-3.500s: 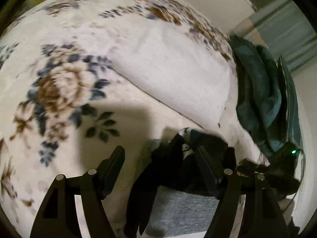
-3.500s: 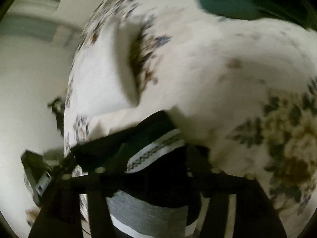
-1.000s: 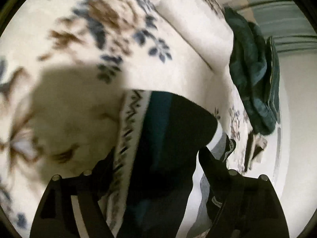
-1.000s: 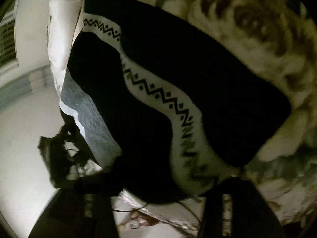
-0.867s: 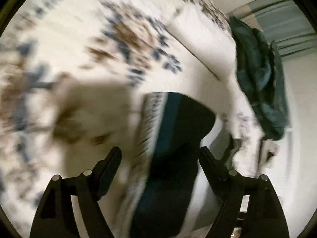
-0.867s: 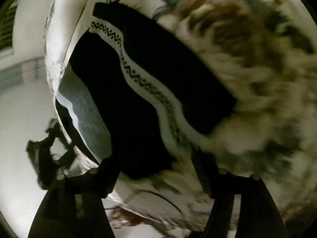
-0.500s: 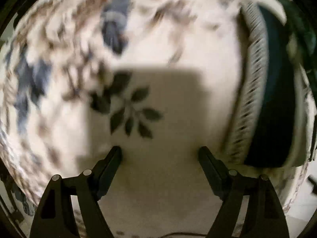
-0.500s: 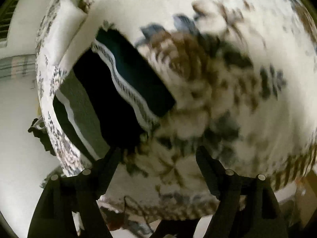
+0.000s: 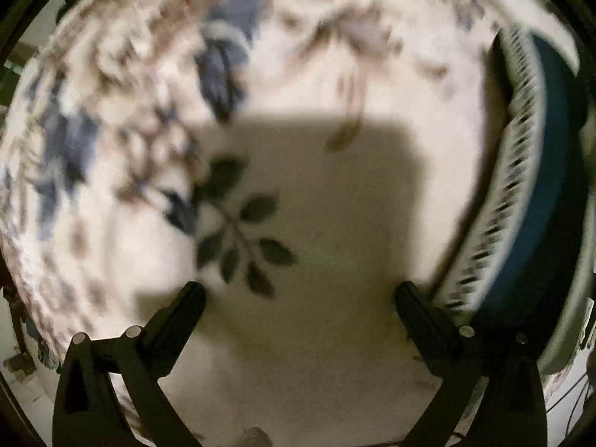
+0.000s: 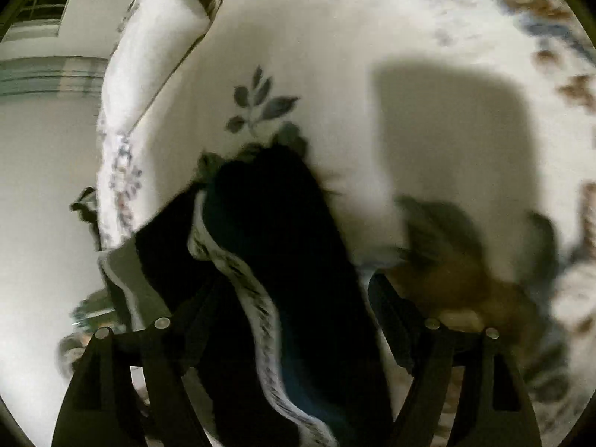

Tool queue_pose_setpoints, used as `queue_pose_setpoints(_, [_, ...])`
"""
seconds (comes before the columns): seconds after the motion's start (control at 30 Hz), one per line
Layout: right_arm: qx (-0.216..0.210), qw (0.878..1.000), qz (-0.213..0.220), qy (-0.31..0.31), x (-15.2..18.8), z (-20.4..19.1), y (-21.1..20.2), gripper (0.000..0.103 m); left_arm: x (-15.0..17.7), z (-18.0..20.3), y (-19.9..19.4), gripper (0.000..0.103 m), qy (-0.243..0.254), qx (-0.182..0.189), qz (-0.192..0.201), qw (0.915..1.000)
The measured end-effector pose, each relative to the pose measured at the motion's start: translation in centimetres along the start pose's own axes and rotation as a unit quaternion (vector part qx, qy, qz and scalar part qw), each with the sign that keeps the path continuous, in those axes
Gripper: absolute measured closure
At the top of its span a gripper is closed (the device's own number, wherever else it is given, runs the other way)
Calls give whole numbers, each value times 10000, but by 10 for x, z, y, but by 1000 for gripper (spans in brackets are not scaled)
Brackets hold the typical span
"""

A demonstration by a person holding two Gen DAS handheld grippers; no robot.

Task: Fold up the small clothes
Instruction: 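Open both grippers and lift them away from the folded sweater, then grasp the folded striped sweater's edges with both grippers and lift it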

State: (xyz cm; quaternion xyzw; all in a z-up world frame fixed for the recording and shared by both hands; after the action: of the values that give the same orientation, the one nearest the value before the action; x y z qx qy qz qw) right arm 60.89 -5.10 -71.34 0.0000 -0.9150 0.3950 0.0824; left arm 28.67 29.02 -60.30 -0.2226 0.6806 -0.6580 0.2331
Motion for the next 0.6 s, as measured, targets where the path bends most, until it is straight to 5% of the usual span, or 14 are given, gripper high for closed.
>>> queue_pose_setpoints(0.03, [-73, 9999, -25, -83, -1, -3, 2, 61, -3, 1, -10, 0, 20, -10, 150, 9999])
queue_pose_setpoints(0.1, [14, 9996, -57, -292, 1, -10, 1, 86, -10, 3, -32, 0, 67, -94, 459, 9989])
queue_pose_setpoints(0.33, [74, 9960, 736, -501, 1, -39, -46, 91, -61, 32, -87, 0, 102, 209, 1261, 9917])
queue_pose_setpoints(0.47, [336, 9958, 772, -349, -14, -31, -41, 92, -101, 67, -63, 0, 170, 763, 951, 9924])
queue_pose_setpoints(0.6, [675, 9971, 321, -129, -21, -16, -16, 87, -130, 105, -33, 0, 268, 1225, 500, 9908])
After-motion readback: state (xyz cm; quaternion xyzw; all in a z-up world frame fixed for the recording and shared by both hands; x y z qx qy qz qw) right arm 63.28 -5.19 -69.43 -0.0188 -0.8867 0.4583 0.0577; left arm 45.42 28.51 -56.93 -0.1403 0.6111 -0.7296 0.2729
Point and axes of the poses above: each gripper's, at about its wrist camera, not at the fingertips, and y roughly the way its jaws point, z to its right, x to its underside, the point moved 2 cm from there along y, roughly the way its jaws point, and after that the axes turned 5 degrees about -x, right-handed, at the moved point
